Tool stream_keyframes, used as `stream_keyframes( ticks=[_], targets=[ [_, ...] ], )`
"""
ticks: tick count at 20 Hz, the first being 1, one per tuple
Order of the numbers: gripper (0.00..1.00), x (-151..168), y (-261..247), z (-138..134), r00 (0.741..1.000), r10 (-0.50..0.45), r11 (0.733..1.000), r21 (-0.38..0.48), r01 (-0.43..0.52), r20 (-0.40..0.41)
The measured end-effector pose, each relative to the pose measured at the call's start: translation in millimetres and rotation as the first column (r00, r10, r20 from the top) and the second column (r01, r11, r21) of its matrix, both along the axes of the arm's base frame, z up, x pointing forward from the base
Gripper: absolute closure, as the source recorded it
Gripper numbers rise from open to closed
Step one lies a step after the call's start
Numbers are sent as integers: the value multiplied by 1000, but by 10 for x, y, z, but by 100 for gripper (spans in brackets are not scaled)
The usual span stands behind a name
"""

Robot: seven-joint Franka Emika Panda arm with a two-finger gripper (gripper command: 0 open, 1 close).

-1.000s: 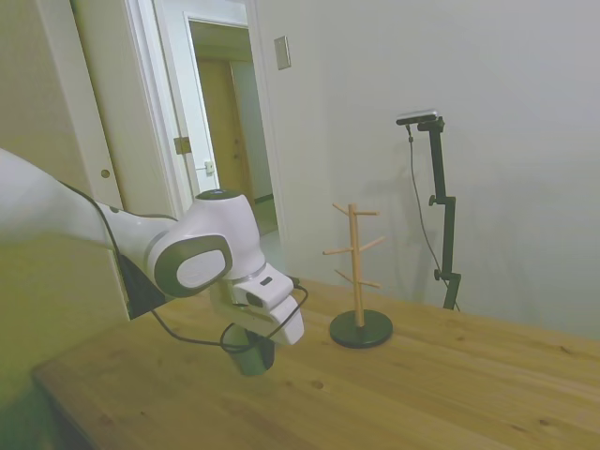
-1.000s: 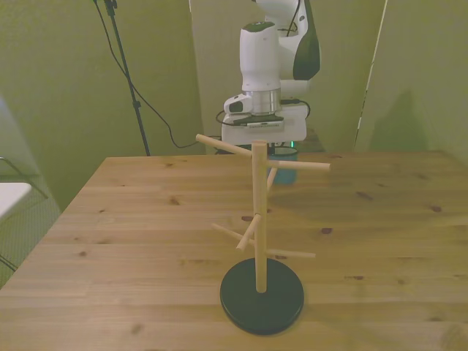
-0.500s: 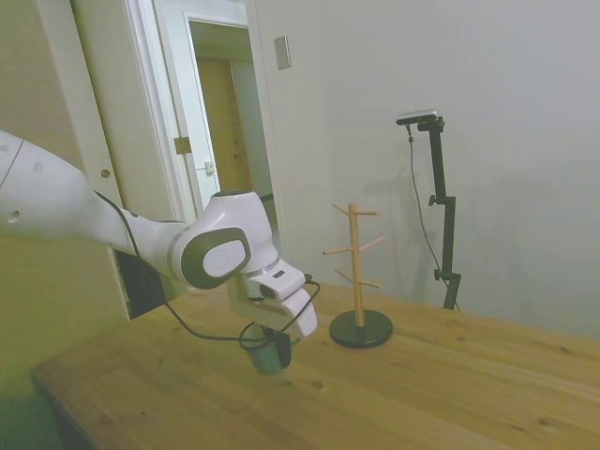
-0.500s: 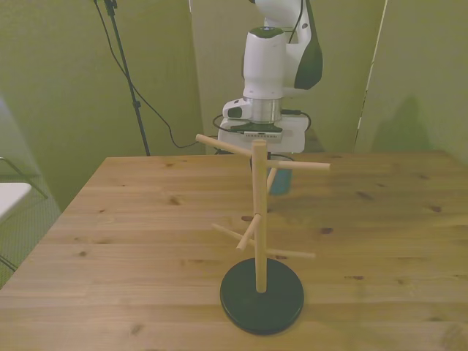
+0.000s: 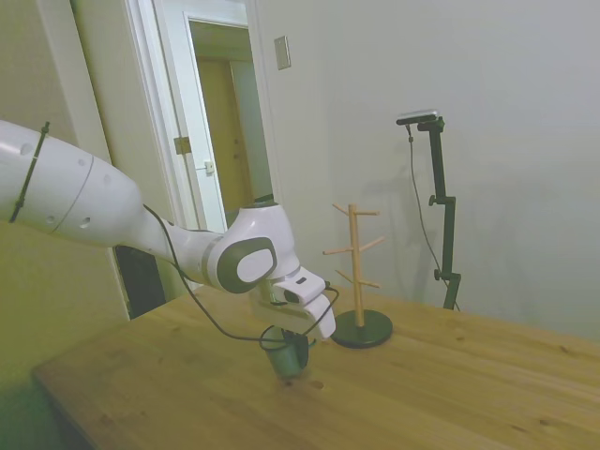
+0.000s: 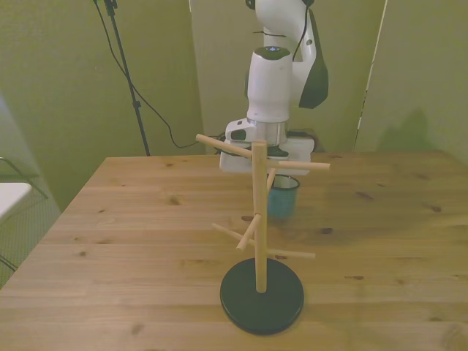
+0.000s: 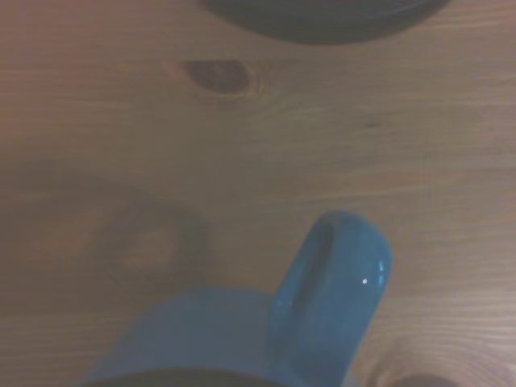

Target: Unload the mug

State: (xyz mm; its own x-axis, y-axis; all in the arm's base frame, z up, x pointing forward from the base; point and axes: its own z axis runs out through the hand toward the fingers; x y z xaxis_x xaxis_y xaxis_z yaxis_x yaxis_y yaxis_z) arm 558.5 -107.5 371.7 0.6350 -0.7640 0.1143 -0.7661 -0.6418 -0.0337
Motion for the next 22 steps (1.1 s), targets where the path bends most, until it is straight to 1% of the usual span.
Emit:
stream_keyframes(
  ticks=[3, 15, 20, 21, 22],
  targets=[
    [100, 44, -54, -42, 1000, 2, 1000, 14, -2, -26],
    [100, 70, -79, -49, 997, 13, 998, 59, -8, -77],
    [100, 135, -126, -82, 995, 7, 997, 72, 0, -98],
    [0, 153, -134, -88, 995, 6, 997, 71, 1, -100],
    [0, 168, -140, -96, 995, 6, 997, 71, 1, -101]
  ],
)
